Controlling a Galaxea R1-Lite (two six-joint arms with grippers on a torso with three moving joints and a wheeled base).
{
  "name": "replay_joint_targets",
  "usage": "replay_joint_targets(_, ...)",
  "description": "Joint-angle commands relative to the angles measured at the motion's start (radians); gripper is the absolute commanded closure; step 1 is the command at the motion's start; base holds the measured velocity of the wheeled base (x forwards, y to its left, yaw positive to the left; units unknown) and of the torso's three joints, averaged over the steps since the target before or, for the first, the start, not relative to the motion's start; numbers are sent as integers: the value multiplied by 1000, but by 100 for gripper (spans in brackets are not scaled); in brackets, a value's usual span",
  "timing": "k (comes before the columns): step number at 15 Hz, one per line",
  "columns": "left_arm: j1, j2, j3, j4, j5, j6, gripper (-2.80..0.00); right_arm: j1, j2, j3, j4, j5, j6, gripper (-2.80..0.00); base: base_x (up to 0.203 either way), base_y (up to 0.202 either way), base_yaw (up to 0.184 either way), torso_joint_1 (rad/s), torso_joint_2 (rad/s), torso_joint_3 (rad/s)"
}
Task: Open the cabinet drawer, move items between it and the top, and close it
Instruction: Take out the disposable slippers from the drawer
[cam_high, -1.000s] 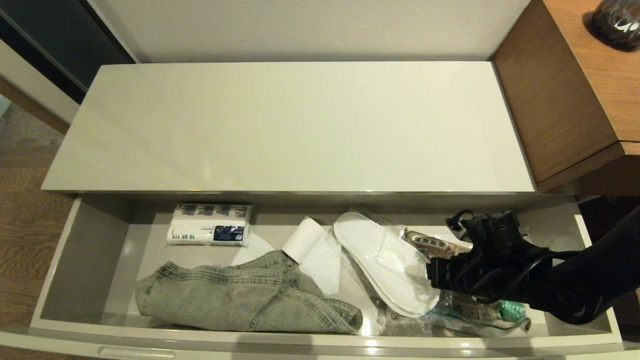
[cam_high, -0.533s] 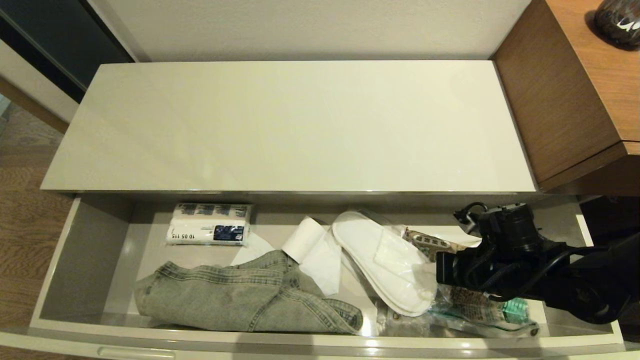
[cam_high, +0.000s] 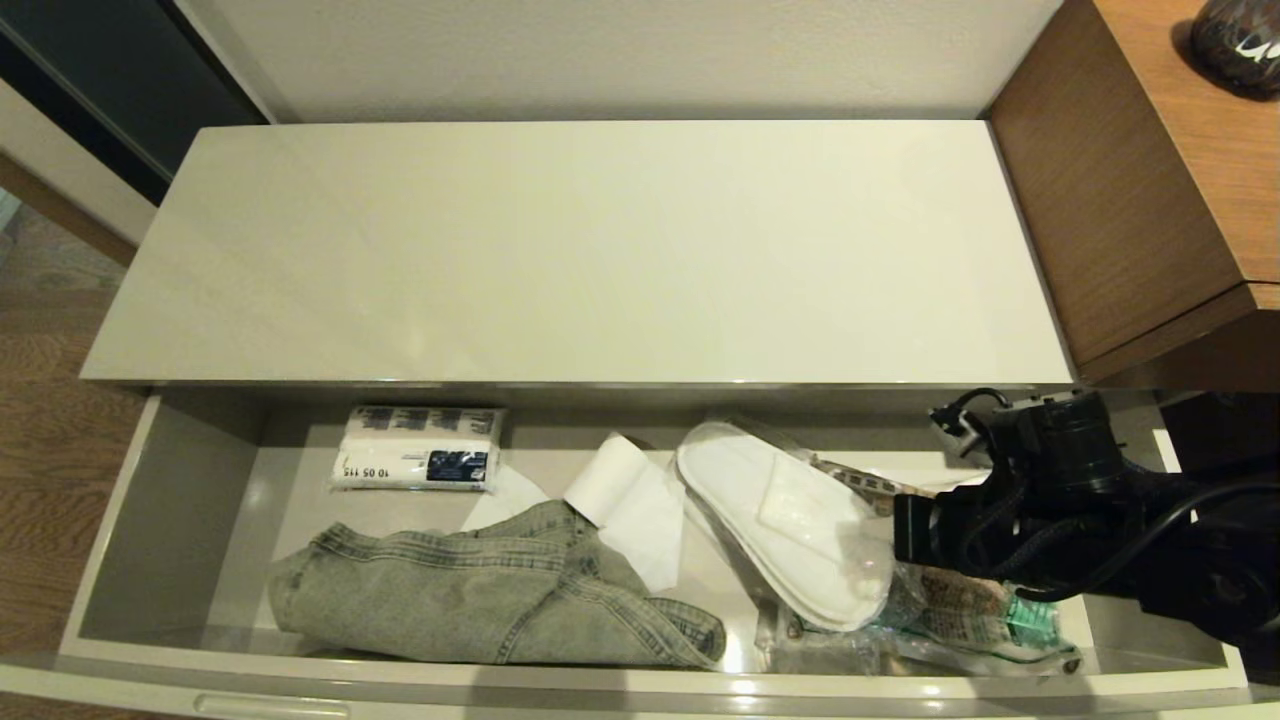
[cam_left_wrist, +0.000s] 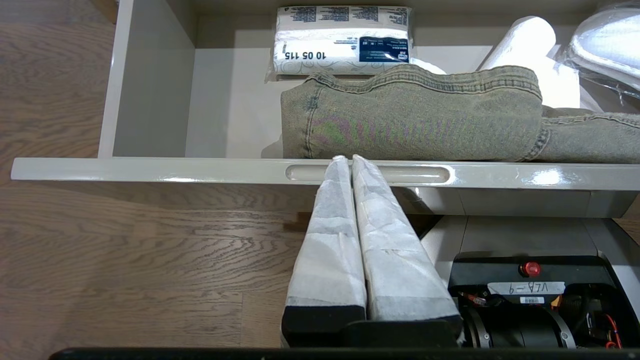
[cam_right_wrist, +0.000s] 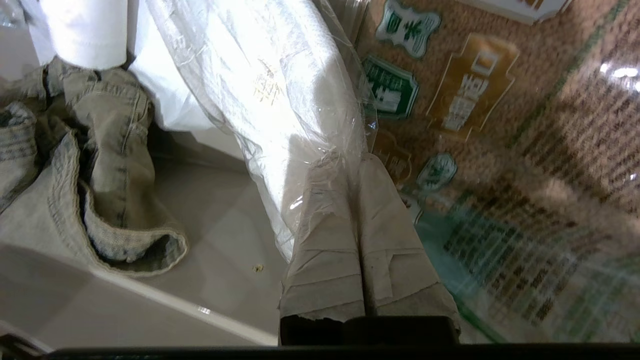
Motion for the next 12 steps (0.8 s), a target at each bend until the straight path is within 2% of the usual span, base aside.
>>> replay_joint_targets(1, 0, 1, 0, 0, 0, 0, 0, 2, -30, -1, 7, 1, 2, 0, 0, 0, 0, 0, 0, 0)
replay_joint_targets(5, 0, 1, 0, 0, 0, 2, 0, 14, -112, -11, 108, 0, 2, 0, 0, 0, 0, 0, 0, 0)
replay_joint_targets(9, 0, 1, 1, 0, -1, -10, 0, 40, -240, -40, 276, -11, 5, 0, 0, 0, 0, 0, 0, 0)
replay_joint_targets(12, 0, 1, 1, -1, -1, -15, 0, 63, -361, -98, 481, -15, 6, 0, 0, 0, 0, 0, 0, 0)
